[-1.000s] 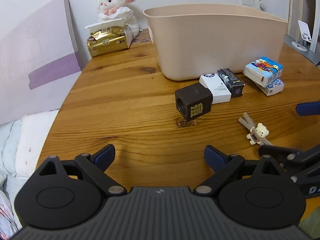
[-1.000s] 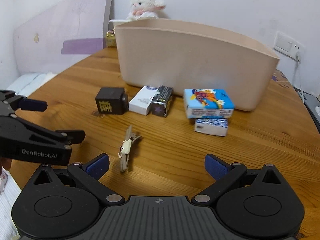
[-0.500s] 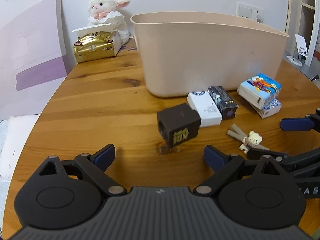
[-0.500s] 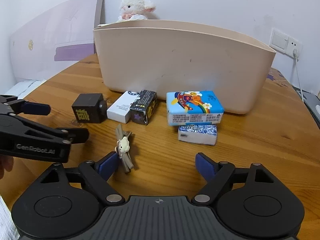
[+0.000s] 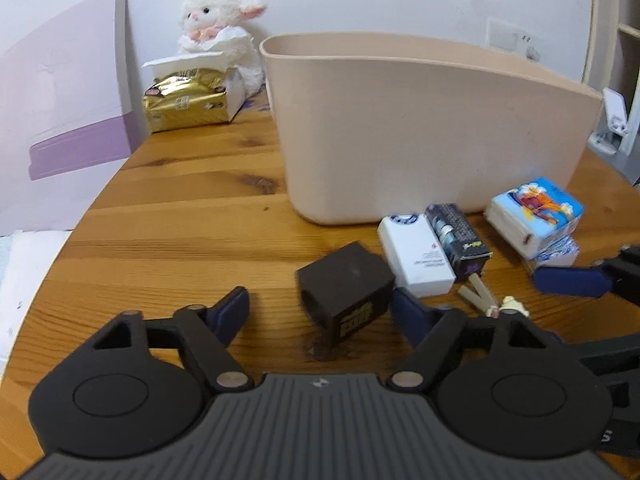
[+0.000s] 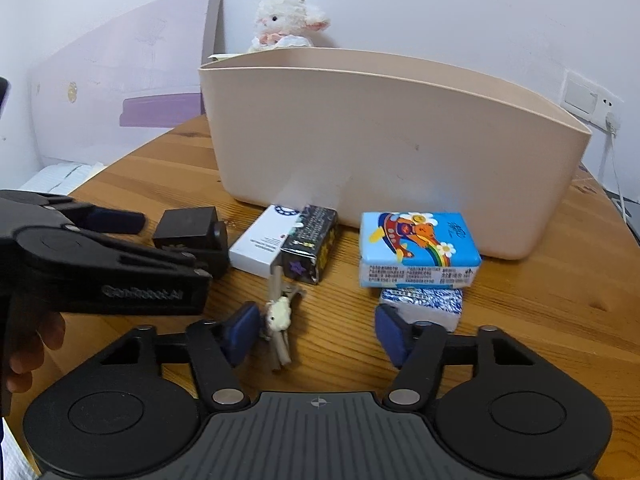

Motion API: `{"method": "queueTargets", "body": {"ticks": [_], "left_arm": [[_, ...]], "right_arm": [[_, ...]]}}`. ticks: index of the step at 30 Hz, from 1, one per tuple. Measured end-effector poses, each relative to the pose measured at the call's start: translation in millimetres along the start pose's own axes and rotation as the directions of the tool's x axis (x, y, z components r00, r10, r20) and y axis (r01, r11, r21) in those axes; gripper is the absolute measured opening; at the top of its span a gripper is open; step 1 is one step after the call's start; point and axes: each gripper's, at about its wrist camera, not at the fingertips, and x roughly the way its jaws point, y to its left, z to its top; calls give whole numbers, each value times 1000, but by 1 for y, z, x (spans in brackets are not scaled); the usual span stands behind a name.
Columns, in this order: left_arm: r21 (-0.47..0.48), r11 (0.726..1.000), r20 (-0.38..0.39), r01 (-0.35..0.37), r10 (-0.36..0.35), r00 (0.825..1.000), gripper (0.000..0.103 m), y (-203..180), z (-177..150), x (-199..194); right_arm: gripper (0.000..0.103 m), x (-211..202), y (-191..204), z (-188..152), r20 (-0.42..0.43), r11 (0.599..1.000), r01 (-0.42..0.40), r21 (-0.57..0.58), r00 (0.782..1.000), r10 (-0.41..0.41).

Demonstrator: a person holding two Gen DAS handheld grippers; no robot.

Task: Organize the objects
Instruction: 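Grasp the bear keychain with the right gripper while the left grasps the black cube box, then lift and carry the keychain and black cube box over the bin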

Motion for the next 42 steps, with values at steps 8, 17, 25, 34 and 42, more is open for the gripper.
{"method": "queueTargets", "body": {"ticks": [8,17,25,34,42], "left_arm": [[25,998,-14,52,-51,999,51,0,2,-2],[23,997,-23,68,-68,997,51,1,-4,-25],[78,995,66,61,-66,996,51,-11,6,-66],[128,990,178,55,-77,981,51,-26,35,-96],[142,989,227,44,-76,971,51,-29,71,-94]], "right_arm": [[10,-4,3,0,-1,999,-36,-19,999,36],[10,-23,-7,-4,0,995,-93,26,996,93],[10,-62,-20,0,91,995,-91,38,992,87],[10,-103,-39,28,217,999,-34,40,976,24],[10,-111,-63,66,281,997,21,69,959,-40]]}}
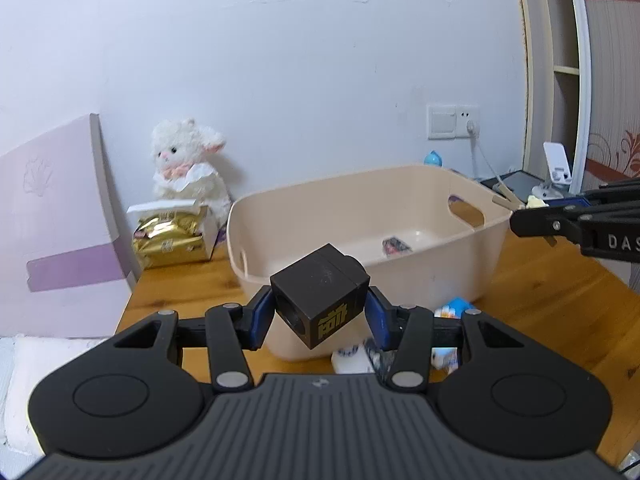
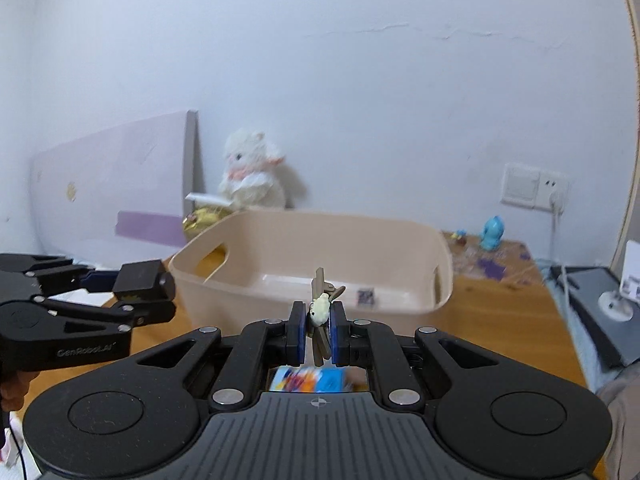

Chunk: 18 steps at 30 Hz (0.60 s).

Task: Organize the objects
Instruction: 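Lift and carry the keychain and black cube box over the bin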

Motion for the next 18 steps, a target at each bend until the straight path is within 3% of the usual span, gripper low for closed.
{"method": "queueTargets", "body": {"ticks": [9,13,18], "left_arm": [[22,999,1,-25,25,1000,51,2,39,38],[19,998,-53,-66,67,996,51,5,47,72],[14,998,-102,-59,60,993,51,9,47,115]], "right_arm": [[11,27,-17,34,39,998,65,14,997,-66],[11,46,-19,40,25,996,94,-3,995,-94],[11,76,-19,44,-26,991,127,-39,991,-128]]}}
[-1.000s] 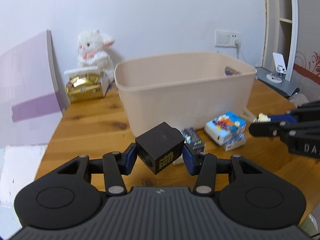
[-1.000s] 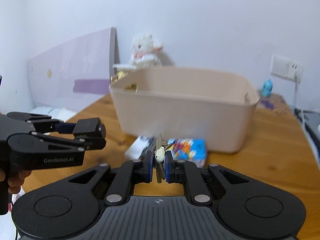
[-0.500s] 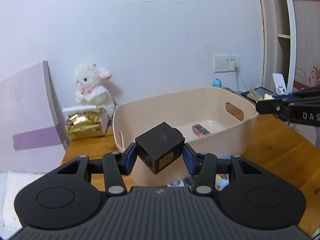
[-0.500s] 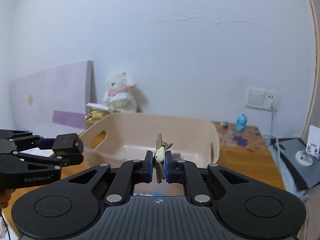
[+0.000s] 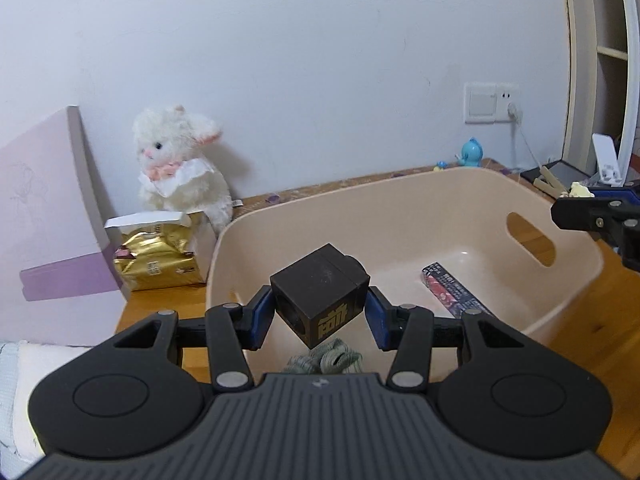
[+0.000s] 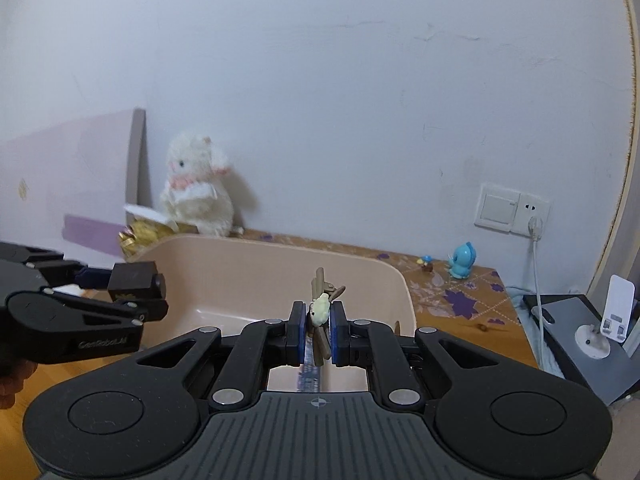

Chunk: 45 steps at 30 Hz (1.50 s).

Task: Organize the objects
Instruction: 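Lift and carry the keychain and black cube box over the bin, then open both grippers to drop the keychain and cube box into the bin, then withdraw both grippers and approach the white box and blue tissue pack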

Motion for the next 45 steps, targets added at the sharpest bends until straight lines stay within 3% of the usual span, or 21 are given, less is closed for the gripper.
{"method": "queueTargets", "body": {"ticks": [7,14,15,16,18,20,23,27,30,38,45], "left_arm": [[63,998,-121,-2,9,993,51,-9,-3,42],[14,1000,-188,27,-23,982,53,-6,-4,55],[12,1000,-192,22,-19,981,54,-6,-4,55],[10,1000,-189,24,-22,982,55,-6,-4,54],[5,1000,-175,27,-25,984,61,-6,-3,50],[7,1000,-147,-7,8,989,92,-9,-1,42],[13,1000,-89,-23,24,996,96,-11,3,27],[4,1000,-57,-23,23,998,96,-10,6,8],[6,999,-38,-32,32,999,96,-9,5,-6],[6,999,-21,-54,54,998,96,-5,-16,-40],[-29,998,-52,-49,47,998,97,3,-50,-58]], "right_arm": [[11,48,1,1,-117,998,29,-47,993,-35],[14,74,3,-10,-202,998,26,-55,979,-37],[26,76,2,-12,-208,999,23,-49,977,-33],[28,76,0,-13,-208,999,23,-42,978,-31],[46,75,-2,-14,-207,999,20,-35,978,-27],[60,70,-4,-14,-192,999,28,-29,981,-33],[69,57,-9,-11,-164,1000,29,0,986,-29],[92,33,-17,-6,-114,999,38,33,993,-34],[99,15,-24,-3,-84,998,36,54,996,-31],[103,-35,-37,-13,-28,994,32,103,999,-29],[103,-64,-28,-33,-32,998,19,63,999,-17]]}}
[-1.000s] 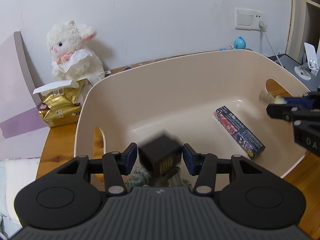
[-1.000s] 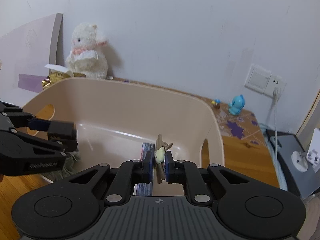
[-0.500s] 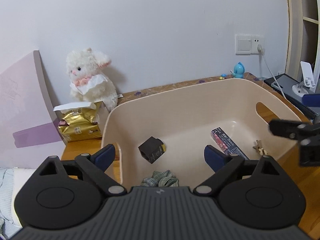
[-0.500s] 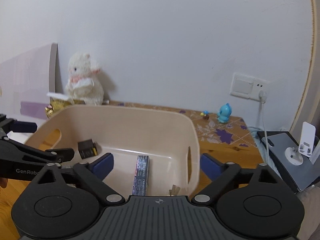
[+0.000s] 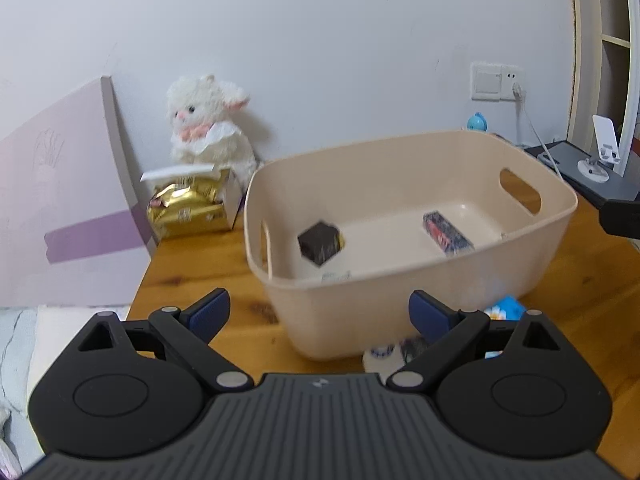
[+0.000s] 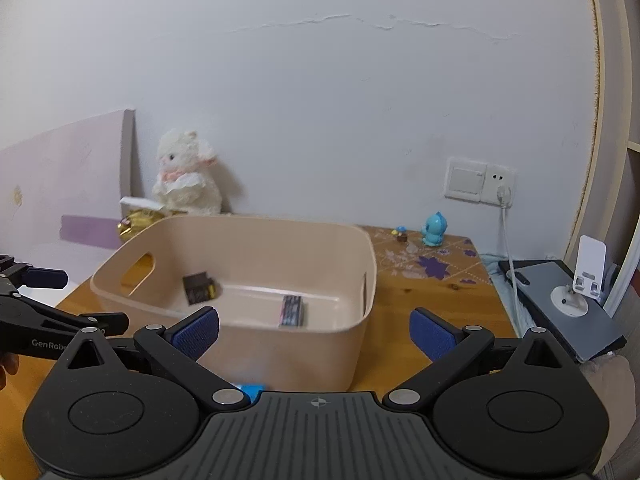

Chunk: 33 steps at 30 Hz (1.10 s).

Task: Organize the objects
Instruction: 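Withdraw both grippers and approach the white box and blue tissue pack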

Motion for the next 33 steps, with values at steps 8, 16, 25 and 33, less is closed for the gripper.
{"method": "queueTargets", "body": {"ticks": [8,16,25,33], "left_arm": [[-17,1000,-46,8,-9,999,97,7,-40,-3],[-6,999,-101,41,-41,994,96,7,-73,8],[-71,992,-145,103,-113,983,96,6,-88,30],[-73,986,-136,148,-157,978,96,4,-87,49]], "right_arm": [[103,-1,23,-33,-66,999,-21,-44,998,18],[103,13,33,-70,-140,998,-31,-48,990,24],[103,35,44,-94,-193,997,-37,-68,981,23],[103,54,51,-97,-208,997,-51,-54,977,39]]}}
